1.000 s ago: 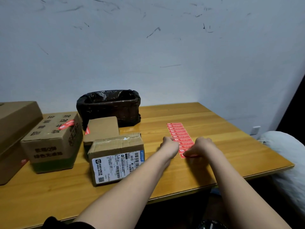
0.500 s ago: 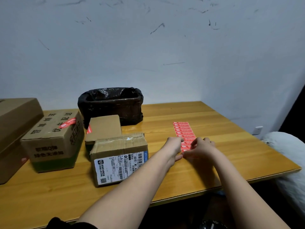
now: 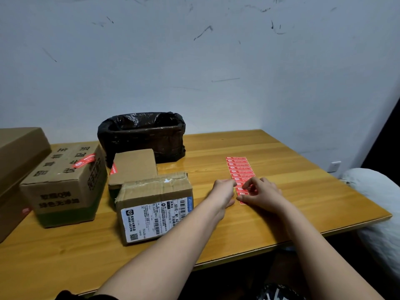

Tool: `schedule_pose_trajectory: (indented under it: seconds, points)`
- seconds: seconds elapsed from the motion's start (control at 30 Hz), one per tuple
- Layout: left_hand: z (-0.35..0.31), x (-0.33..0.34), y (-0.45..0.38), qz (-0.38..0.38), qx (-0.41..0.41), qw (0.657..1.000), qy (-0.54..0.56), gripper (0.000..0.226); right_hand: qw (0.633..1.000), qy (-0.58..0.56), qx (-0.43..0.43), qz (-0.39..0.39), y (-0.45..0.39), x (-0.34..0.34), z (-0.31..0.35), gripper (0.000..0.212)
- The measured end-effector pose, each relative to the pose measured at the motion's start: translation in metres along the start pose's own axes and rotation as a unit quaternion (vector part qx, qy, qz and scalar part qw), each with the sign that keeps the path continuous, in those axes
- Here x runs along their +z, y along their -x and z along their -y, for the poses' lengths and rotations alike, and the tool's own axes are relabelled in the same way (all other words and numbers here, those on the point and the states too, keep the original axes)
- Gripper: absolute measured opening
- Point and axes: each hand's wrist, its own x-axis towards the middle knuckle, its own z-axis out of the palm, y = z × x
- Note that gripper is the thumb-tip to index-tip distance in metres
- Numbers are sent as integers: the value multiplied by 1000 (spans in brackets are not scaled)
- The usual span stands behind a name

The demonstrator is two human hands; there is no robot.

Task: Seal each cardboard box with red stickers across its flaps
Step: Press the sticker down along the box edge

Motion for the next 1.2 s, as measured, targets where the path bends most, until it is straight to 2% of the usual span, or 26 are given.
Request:
schedule_pose_trajectory:
  seconds: [0.1,0.13,0.23,0.3,0.37,0.47,0.63,0.83,1.0,1.13,1.2]
  points:
    - [-4,-1,4,26,-21,999,19,11,999,12,-6,-32,0,7,-2,36]
    - [-4,-1,5,36,-24,999,27,22,999,2,-4,-45,0,9,-3,31]
    - [-7,-1,8,61,-30,997,48,46,979,-178,45,-87,-7,5,-4,16]
    - [-9,0,7,76,-36,995,60,49,950,-277,103,-98,-9,-7,-1,24]
    - [-10,3,6,82,-39,994,68,44,943,-293,135,-81,-11,-18,0,34]
    - [-13,8,6,81,-55,992,82,19,932,-326,158,-26,-13,-24,6,47]
    - [-13,9,5,85,-70,990,88,21,901,-396,180,-11,-11,-29,8,52]
    - [-15,6,6,60,-60,990,108,19,841,-495,218,-33,-12,-25,1,51]
    - [-13,5,5,55,-70,989,117,23,834,-513,204,-10,-11,-17,6,54]
    - [-11,2,3,41,-48,993,101,14,869,-465,170,3,-8,-13,11,57]
    - [-7,0,1,17,-11,996,84,16,869,-473,145,-18,-8,-13,13,54]
